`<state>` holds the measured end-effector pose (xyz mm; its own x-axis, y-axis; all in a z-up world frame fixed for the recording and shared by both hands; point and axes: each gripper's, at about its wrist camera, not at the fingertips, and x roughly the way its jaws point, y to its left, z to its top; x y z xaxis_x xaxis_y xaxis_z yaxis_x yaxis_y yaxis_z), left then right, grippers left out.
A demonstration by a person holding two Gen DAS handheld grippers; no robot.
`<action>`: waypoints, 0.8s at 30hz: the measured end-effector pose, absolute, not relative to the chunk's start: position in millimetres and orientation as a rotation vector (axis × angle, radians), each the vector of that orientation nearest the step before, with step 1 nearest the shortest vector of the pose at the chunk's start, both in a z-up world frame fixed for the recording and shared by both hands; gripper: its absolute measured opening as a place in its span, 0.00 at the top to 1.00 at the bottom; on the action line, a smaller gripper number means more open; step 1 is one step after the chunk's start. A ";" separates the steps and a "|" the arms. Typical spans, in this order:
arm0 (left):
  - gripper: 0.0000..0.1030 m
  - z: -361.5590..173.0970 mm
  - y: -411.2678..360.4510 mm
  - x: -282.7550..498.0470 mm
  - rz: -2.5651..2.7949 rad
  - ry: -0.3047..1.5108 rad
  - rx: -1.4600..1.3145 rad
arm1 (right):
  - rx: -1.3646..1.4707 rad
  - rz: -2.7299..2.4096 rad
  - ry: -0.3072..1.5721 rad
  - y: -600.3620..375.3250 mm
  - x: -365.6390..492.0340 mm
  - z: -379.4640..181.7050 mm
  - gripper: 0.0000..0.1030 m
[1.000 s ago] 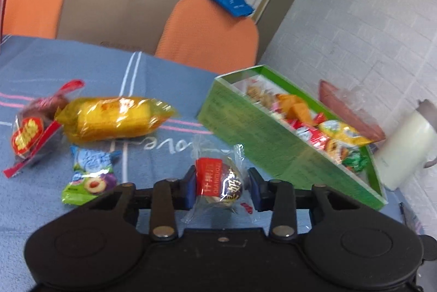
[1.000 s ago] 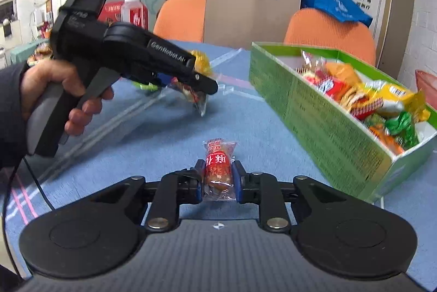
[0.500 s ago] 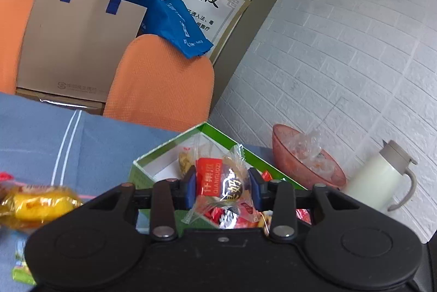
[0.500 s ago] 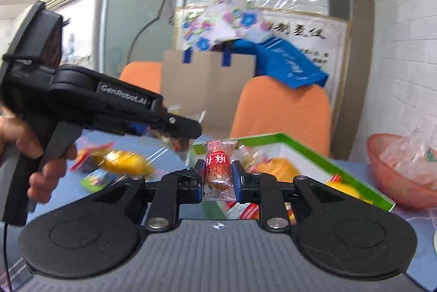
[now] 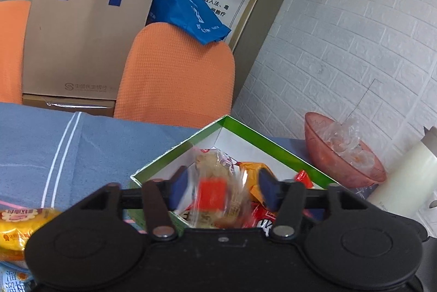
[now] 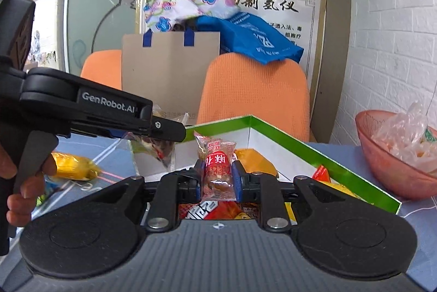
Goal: Organize snacks
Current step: 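Carry both candies over the green box and open both grippers to drop them, then grasp the blue-and-green plum sachet with the left gripper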
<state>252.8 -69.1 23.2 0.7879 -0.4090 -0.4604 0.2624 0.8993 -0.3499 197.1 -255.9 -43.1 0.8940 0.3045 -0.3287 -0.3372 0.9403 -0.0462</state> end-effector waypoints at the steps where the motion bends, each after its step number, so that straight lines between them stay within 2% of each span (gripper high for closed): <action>1: 0.00 23.0 -68.7 251.9 -0.350 0.553 -0.268 | -0.119 0.336 0.336 -255.3 197.2 -45.5 0.47; 2: 0.00 23.2 -68.9 249.2 -0.331 0.544 -0.255 | -0.131 0.329 0.341 -255.1 196.1 -47.3 0.22; 4: 0.00 23.8 -69.6 244.1 -0.315 0.534 -0.222 | -0.120 0.314 0.299 -255.6 187.8 -45.2 0.00; 15: 0.00 38.0 -55.4 204.6 -0.317 0.516 -0.197 | -0.142 0.328 0.253 -247.1 160.1 -32.3 0.00; 24: 0.00 44.8 45.1 137.9 -0.238 0.489 -0.312 | -0.169 0.470 0.222 -223.2 112.3 -31.9 0.00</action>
